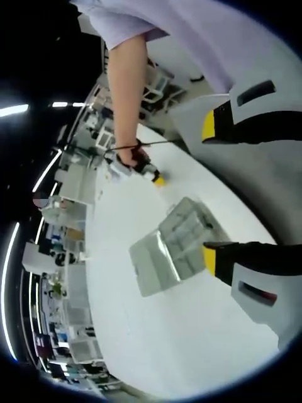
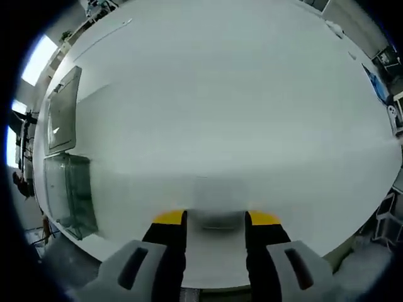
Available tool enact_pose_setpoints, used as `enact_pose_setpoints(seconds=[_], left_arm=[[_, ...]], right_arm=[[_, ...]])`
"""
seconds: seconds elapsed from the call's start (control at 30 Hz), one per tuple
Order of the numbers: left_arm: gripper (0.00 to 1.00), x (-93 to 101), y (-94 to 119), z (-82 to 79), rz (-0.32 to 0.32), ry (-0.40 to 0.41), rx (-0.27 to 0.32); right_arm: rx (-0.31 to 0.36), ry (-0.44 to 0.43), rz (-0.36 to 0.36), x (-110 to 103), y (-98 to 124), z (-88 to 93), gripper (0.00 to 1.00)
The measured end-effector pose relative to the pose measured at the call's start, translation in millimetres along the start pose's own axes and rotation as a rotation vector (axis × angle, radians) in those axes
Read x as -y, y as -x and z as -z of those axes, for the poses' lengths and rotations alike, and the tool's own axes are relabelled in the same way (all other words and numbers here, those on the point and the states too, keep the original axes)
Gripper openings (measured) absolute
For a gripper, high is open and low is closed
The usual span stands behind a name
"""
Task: Insert the divider into the dual guide fixture by aligning both edges with the guide slots and pushing it downward to the bottom, including one-sided entry, uneven engagement, binding, and posture correction.
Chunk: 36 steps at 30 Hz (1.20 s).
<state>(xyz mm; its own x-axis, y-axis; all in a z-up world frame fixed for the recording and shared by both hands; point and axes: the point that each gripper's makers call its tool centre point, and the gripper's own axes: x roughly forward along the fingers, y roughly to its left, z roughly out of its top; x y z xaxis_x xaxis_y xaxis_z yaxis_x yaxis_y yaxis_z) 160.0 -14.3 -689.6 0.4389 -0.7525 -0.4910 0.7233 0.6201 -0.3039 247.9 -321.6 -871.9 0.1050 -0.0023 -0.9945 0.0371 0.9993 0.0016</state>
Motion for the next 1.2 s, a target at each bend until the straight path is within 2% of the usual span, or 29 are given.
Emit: enact_pose_setpoints(seconds=[0.27,0.47,0.77,0.9,1.07,1.2], left_arm=[[0.6,1.2,-2.4,0.4,0.006,0.002,-0.001],[0.6,-1.2,-0.7,1.9,-0.002,0.009,-0.001],[0.6,0.0,-1.2,3.2,-0.002,0.01,-0.004],[0.6,-1.3,0.6,3.5,-0.01,0.008,-0.007],[0.6,-0.8,0.6,4.7,-0.012,0.009,-0.01],[0.6,1.2,-1.1,3.7,-0.006,0.011,-0.004]], right_arm=[[-0.011,-0.019,-0.002,2.6,-2.3,-2.9,0.32],[-0.011,-0.062,-0.005,7.3,-2.4,-3.5,0.27],[-0.029,-0.05,-0.004,6.9,-3.4,-3.6,0.27],[-0.032,-0.074,-0.014,7.3,-3.6,-4.9,0.28],[-0.036,-0.047,0.008,5.5,-3.8,-5.2,0.27],[-0.036,-0.058,0.007,6.9,-3.4,-5.1,0.27]])
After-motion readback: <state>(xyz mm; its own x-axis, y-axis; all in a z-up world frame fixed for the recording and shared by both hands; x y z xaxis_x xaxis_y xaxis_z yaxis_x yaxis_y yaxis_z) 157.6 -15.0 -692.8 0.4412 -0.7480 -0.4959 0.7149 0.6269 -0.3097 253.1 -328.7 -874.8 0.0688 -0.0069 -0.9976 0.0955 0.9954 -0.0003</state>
